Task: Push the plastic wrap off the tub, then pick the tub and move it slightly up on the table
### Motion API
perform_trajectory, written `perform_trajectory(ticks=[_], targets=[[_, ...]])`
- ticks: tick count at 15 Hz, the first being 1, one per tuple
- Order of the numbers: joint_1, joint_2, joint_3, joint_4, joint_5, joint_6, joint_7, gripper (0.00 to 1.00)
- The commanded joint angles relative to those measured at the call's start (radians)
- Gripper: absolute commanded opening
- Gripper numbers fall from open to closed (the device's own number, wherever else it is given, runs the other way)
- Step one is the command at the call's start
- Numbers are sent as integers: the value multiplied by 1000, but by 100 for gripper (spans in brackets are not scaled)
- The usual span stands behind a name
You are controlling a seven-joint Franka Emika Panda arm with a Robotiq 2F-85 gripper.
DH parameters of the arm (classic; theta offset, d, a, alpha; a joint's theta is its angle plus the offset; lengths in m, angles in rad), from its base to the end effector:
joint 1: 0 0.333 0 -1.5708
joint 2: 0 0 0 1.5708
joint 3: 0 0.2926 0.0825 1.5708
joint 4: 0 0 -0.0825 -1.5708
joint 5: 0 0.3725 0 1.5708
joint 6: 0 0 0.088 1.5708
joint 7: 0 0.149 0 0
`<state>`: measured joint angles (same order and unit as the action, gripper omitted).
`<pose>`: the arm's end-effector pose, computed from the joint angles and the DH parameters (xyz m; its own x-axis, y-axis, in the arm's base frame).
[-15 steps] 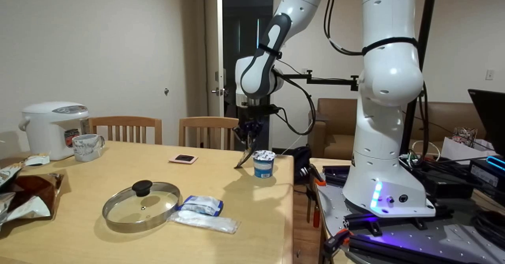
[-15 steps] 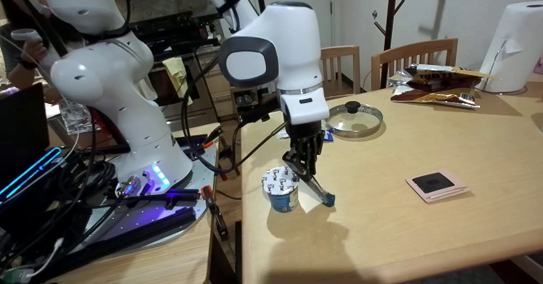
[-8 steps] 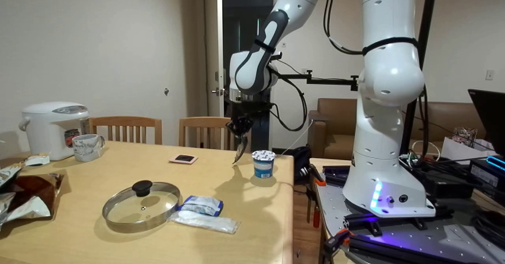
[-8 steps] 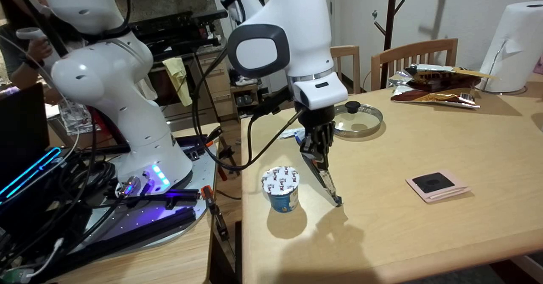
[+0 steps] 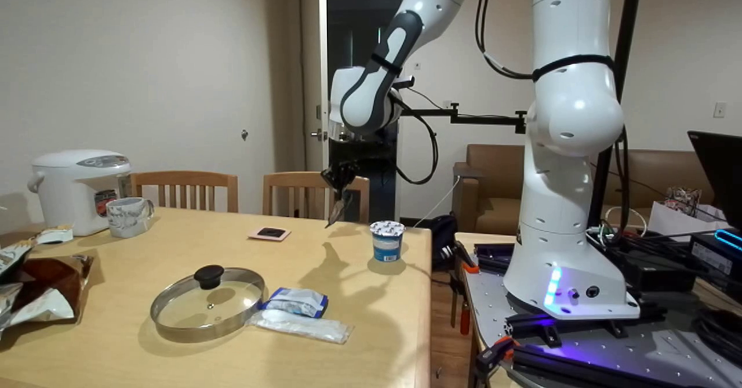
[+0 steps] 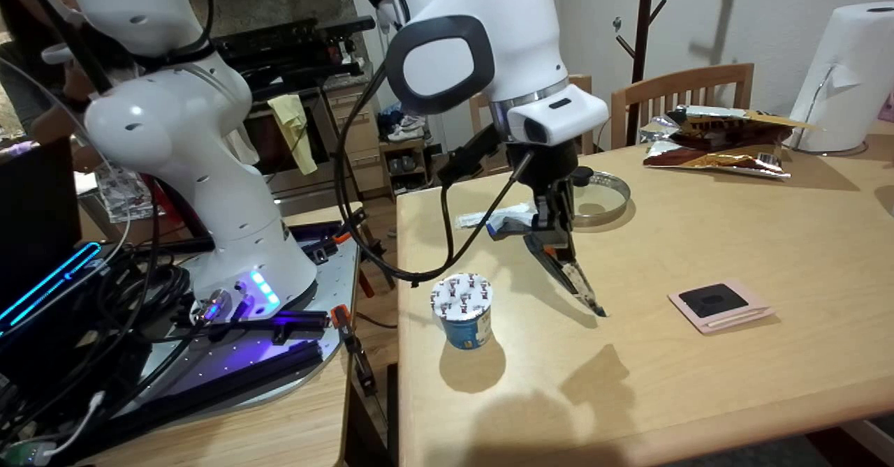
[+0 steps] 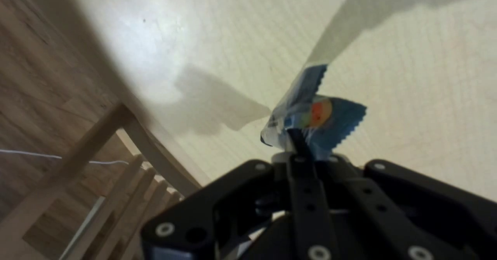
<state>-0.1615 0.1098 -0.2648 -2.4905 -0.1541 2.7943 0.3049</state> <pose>0.4488 -0.2014 0.2104 0.8167 -0.5373 0.2103 -0.5574 -0.8289 0.0469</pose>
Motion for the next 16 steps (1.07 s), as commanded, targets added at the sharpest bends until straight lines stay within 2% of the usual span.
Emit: perform_trajectory(ticks=[1, 5, 11, 16], targets=[[1, 6, 20, 26, -13, 54, -106, 1], [15, 14, 61, 65, -12, 89, -244, 0], [18, 56, 153, 104, 47, 136, -466, 0], [-28, 144, 222, 145, 129, 108, -611, 0]])
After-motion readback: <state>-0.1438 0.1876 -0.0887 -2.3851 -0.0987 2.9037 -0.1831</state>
